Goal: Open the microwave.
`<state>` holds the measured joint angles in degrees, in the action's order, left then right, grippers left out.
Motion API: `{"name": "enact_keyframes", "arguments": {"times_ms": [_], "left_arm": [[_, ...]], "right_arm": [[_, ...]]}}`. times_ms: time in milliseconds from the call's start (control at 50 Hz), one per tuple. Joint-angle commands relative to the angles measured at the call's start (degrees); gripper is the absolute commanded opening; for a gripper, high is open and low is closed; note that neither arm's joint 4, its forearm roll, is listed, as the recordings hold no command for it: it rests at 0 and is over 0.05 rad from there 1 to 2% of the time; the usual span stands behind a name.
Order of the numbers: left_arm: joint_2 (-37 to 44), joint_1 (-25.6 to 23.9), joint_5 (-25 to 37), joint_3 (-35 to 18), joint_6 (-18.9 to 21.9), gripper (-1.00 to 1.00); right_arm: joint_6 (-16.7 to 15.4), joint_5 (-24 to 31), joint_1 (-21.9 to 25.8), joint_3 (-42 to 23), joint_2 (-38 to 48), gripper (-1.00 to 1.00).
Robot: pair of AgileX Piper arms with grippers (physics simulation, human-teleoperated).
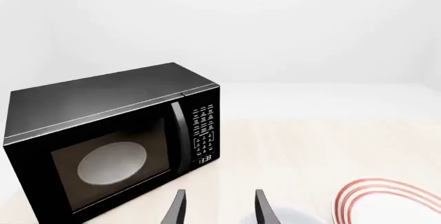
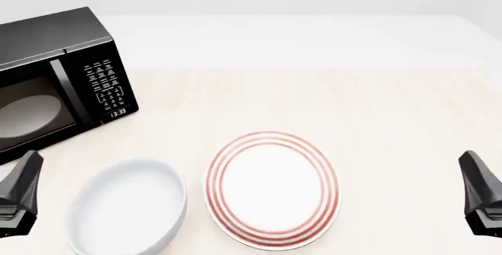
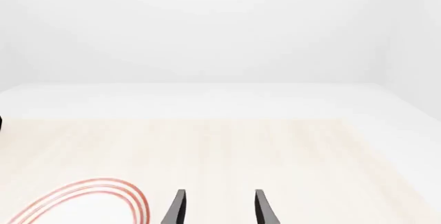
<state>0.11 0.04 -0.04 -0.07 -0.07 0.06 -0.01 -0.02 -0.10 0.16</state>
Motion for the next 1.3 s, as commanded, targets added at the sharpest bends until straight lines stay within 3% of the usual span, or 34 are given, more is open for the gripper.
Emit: {"name": "enact_keyframes", "arguments": {"times_ms": [20, 280, 340, 480, 520, 580, 600, 680, 700, 800, 820, 980, 1100, 1300], "left_arm": [[0.2, 0.4, -0.3, -0.1, -0.7, 1.0], [0.0, 2.9, -0.7, 0.0, -1.6, 1.0], [0.6, 3.2, -0.2, 0.0, 0.9, 1.0], [1.9, 5.2, -2.3, -0.3, 1.2, 1.0], [12.5, 4.2, -10.5, -0.2, 1.7, 1.0], [12.9, 4.2, -11.0, -0.2, 1.7, 1.0], [19.8, 4.2, -16.5, -0.4, 2.2, 1.0], [20.6, 4.2, -17.3, -0.3, 2.2, 1.0], [29.9, 4.7, -24.6, -1.9, 1.8, 1.0], [33.7, 4.2, -27.8, -2.8, 1.6, 1.0], [40.6, 3.5, -32.1, -5.2, 1.6, 1.0], [54.8, 3.8, -44.8, -5.7, -1.1, 1.0], [58.2, 4.2, -45.9, -7.8, -0.7, 1.0], [68.9, 5.1, -52.9, -10.2, -1.4, 1.0]], "right_arm": [[0.1, 0.0, 0.0, -0.2, 0.3, 1.0], [0.1, 0.1, 0.0, -0.1, 0.1, 1.0], [0.1, 0.1, 0.0, -0.1, 0.1, 1.0], [0.1, 0.1, 0.0, -0.1, 0.1, 1.0], [-0.2, -0.2, -0.2, -0.2, -0.2, 1.0], [-0.2, -0.2, -0.2, -0.2, -0.2, 1.0], [-0.1, -0.1, -0.2, -0.2, -0.2, 1.0], [-0.1, -0.1, -0.2, -0.2, -0.2, 1.0], [0.0, 0.2, -0.2, -0.2, -0.2, 1.0], [0.1, 0.3, -0.2, -0.2, -0.1, 1.0], [0.0, 0.3, -0.2, -0.2, -0.1, 1.0], [0.1, 0.4, -0.2, -0.2, -0.1, 1.0], [0.1, 0.4, -0.2, -0.2, -0.1, 1.0], [0.1, 0.4, -0.2, -0.2, -0.1, 1.0]]}}
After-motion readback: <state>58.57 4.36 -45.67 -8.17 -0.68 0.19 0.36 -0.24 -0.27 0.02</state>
